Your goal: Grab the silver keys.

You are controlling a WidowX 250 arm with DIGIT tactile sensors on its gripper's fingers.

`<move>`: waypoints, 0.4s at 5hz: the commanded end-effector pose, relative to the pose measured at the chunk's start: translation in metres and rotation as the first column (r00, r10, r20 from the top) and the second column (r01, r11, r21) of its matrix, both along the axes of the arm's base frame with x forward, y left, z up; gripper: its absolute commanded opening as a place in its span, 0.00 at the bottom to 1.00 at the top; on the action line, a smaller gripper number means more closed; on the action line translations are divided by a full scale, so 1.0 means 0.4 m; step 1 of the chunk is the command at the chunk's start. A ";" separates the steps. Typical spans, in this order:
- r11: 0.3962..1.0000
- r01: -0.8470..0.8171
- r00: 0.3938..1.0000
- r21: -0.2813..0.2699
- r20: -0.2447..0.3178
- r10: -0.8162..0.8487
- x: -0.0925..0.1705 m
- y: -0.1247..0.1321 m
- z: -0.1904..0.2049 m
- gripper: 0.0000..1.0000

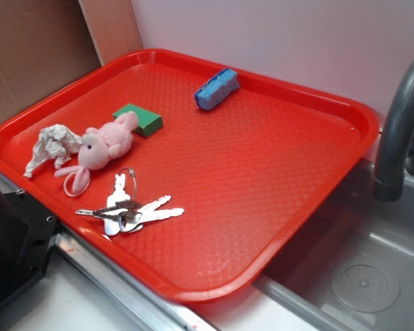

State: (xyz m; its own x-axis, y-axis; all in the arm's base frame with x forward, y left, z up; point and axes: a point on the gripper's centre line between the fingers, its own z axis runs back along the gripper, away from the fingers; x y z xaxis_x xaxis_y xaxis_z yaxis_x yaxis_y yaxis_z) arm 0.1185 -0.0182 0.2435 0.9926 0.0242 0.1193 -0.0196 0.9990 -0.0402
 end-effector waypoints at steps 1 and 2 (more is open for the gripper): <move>1.000 0.000 1.000 0.000 0.000 0.000 0.000 0.000 0.000 1.00; 0.969 0.247 0.968 0.001 -0.045 -0.247 0.085 -0.037 -0.125 1.00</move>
State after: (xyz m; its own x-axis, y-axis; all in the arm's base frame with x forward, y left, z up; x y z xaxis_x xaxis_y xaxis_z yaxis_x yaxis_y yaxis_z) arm 0.1499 -0.0322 0.1856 0.9739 -0.2232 0.0411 0.2249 0.9734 -0.0435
